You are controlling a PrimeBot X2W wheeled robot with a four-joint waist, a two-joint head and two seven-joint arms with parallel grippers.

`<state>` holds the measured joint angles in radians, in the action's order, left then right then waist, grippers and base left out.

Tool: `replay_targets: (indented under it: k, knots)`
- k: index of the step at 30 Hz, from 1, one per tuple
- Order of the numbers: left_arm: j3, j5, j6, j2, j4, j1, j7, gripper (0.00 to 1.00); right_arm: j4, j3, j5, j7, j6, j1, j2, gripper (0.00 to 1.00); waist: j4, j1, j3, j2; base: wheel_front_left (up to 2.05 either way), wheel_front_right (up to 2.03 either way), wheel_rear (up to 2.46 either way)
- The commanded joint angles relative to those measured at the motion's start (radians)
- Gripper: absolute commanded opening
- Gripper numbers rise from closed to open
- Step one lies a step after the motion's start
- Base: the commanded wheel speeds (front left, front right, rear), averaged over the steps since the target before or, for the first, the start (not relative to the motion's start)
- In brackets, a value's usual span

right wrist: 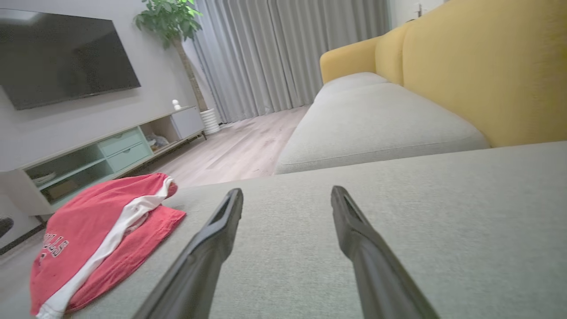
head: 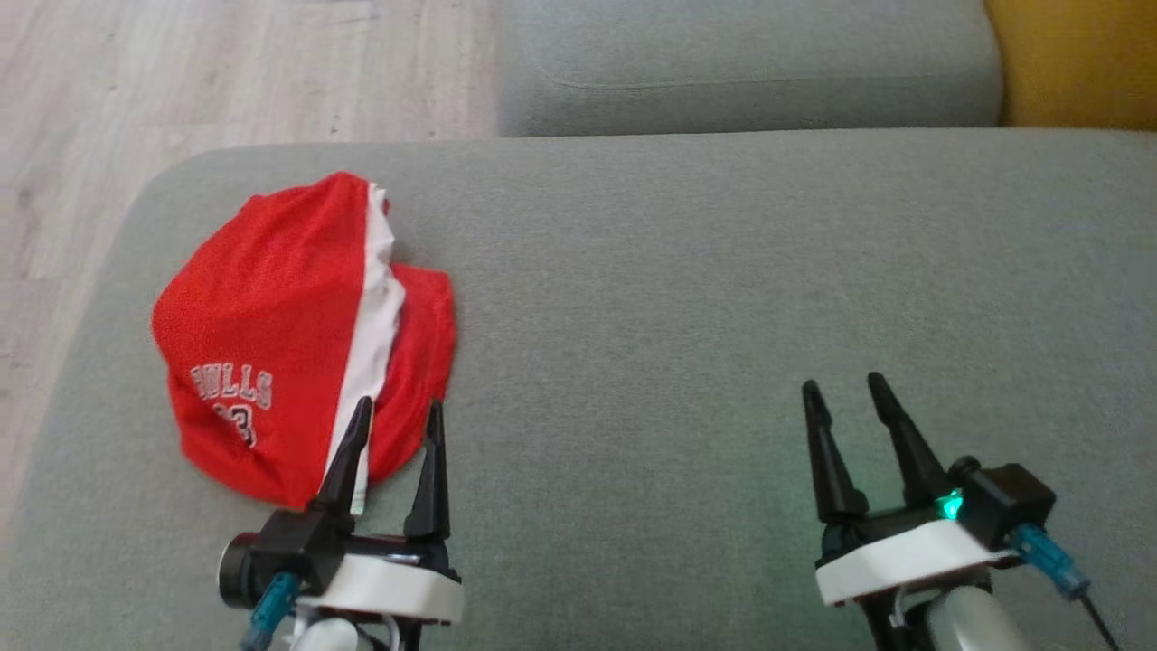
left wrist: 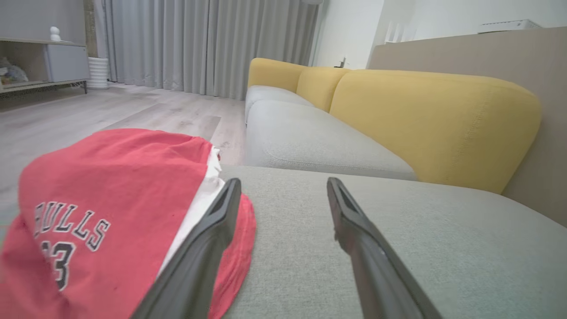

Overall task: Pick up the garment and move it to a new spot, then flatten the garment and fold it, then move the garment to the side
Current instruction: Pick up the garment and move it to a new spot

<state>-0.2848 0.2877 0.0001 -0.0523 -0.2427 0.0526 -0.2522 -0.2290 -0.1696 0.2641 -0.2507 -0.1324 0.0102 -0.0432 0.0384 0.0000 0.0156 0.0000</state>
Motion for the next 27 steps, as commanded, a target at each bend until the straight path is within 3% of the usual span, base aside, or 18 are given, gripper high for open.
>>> replay_targets:
  k: [1,18,27]
  knots:
    - [0.049,-0.015,0.003,0.002,0.027,0.013,-0.01,1.0,0.031,-0.042,0.007,-0.011,0.002,0.023,-0.007,1.0,0.028,0.0,-0.008,0.0,0.0,0.0,0.0]
    - [0.085,-0.021,0.002,0.002,0.035,-0.021,-0.01,1.0,0.032,-0.106,0.022,-0.011,0.002,0.007,-0.007,1.0,0.166,0.0,-0.021,0.0,0.0,0.0,0.0]
    - [0.094,-0.024,0.002,0.002,0.037,-0.017,-0.01,1.0,0.035,-0.124,0.022,-0.011,0.002,0.012,-0.007,1.0,0.188,0.0,0.002,0.0,0.0,0.0,0.0]
